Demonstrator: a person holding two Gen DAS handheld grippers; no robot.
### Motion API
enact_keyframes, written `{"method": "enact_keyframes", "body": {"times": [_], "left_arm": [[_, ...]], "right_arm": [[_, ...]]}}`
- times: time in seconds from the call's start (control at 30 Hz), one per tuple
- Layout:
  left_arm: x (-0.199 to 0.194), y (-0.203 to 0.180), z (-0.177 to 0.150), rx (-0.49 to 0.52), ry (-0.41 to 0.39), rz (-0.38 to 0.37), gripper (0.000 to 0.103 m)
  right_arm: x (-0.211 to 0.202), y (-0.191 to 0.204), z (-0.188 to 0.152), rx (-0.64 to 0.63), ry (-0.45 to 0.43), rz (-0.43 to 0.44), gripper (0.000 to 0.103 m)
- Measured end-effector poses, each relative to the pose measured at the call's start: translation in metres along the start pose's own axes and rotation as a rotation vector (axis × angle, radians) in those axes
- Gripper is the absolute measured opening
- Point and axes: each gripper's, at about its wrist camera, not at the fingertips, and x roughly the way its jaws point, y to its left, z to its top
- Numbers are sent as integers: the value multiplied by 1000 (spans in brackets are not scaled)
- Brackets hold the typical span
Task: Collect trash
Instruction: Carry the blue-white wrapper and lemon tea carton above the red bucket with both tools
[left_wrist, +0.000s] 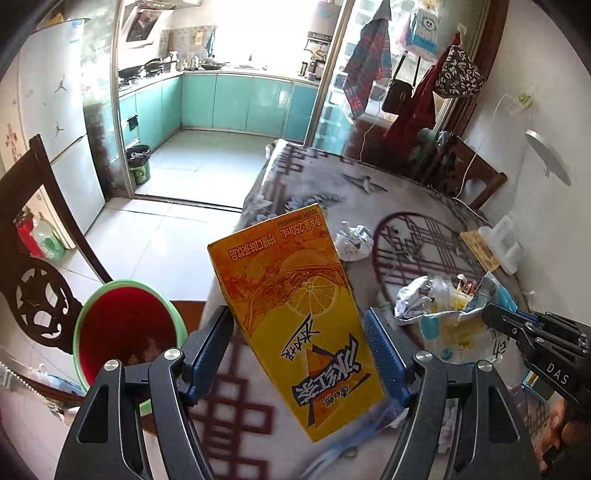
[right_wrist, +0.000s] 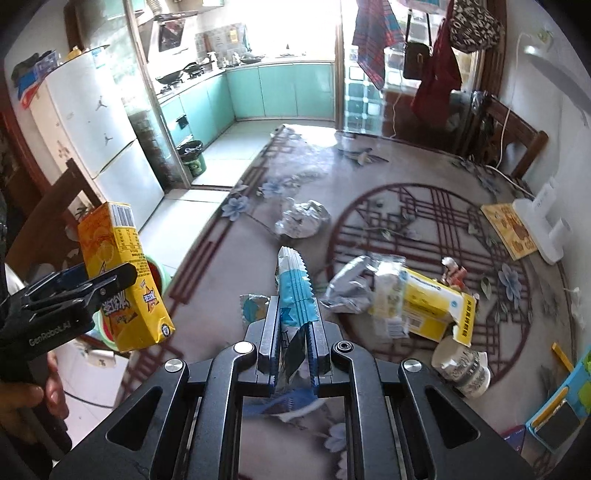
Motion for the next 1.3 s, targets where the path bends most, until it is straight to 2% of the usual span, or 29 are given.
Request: {"method": "enact_keyframes", "body": {"times": [0.23,0.7,1.3], "left_arm": [[-12,25,6,-11,-23,-2,72],[-26,84,12,-57,-49,41,72],[-33,151,-1,-116,-39,117,72]], "right_arm": [[1,27,9,-15,-15,-8,12],[11,74,24,-61,-26,10,12],[28,142,35,-142,-23,84,12]]}}
